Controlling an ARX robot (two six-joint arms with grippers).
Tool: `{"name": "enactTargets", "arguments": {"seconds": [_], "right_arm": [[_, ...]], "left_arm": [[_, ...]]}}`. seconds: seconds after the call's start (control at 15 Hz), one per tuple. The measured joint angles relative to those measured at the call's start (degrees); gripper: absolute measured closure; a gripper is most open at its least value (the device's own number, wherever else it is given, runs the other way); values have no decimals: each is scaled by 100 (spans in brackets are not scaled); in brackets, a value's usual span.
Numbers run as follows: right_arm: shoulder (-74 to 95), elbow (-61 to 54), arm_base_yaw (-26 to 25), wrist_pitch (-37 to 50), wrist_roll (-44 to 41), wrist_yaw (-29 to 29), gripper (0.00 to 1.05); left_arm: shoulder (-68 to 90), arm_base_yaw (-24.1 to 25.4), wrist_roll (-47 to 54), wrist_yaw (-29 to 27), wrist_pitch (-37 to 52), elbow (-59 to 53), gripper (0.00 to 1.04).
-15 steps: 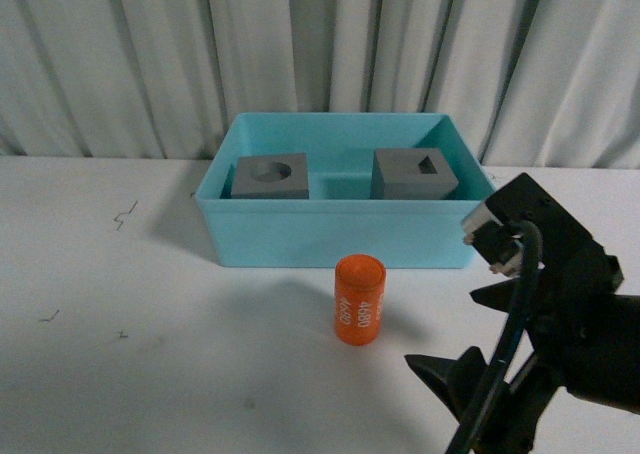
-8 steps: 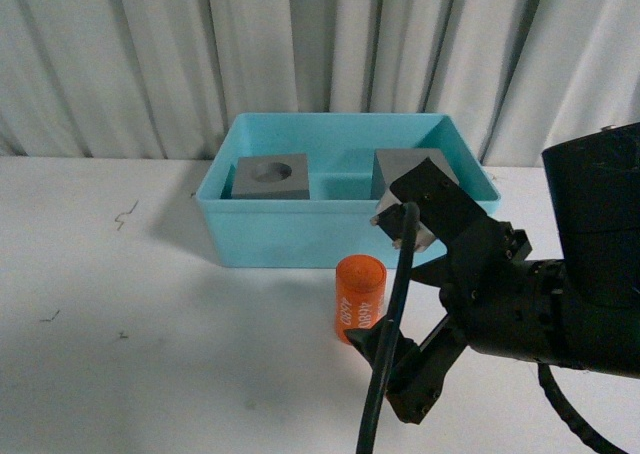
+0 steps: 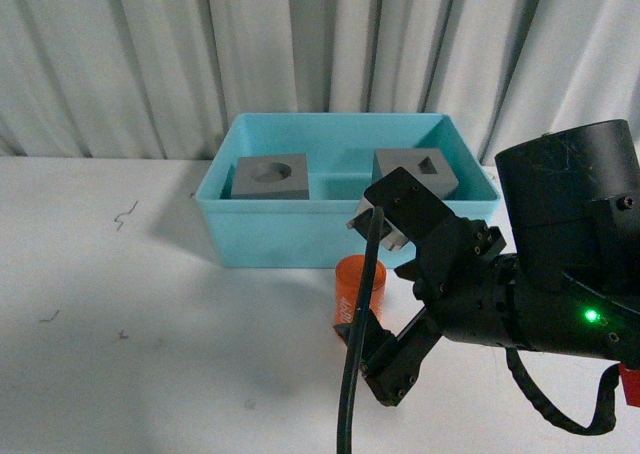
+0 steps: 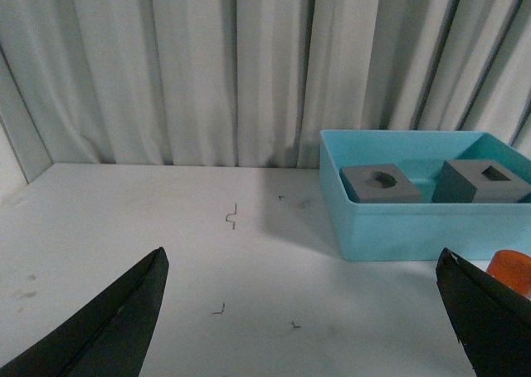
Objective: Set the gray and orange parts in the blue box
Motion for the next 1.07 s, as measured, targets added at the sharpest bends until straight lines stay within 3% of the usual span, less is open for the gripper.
{"name": "enactTargets", "arguments": {"seconds": [0.73,0.93,1.0,1.07], "right_arm": [[501,688,74,-13,-33,20,6],[525,719,79,55,59,-9,45],[525,719,79,72,74,-22,55],[522,708,79,70,70,-20,57]], "left_arm": [[0,0,0,0,0,0,7],[0,0,0,0,0,0,7],[0,0,0,0,0,0,7],[0,0,0,0,2,0,7]]}}
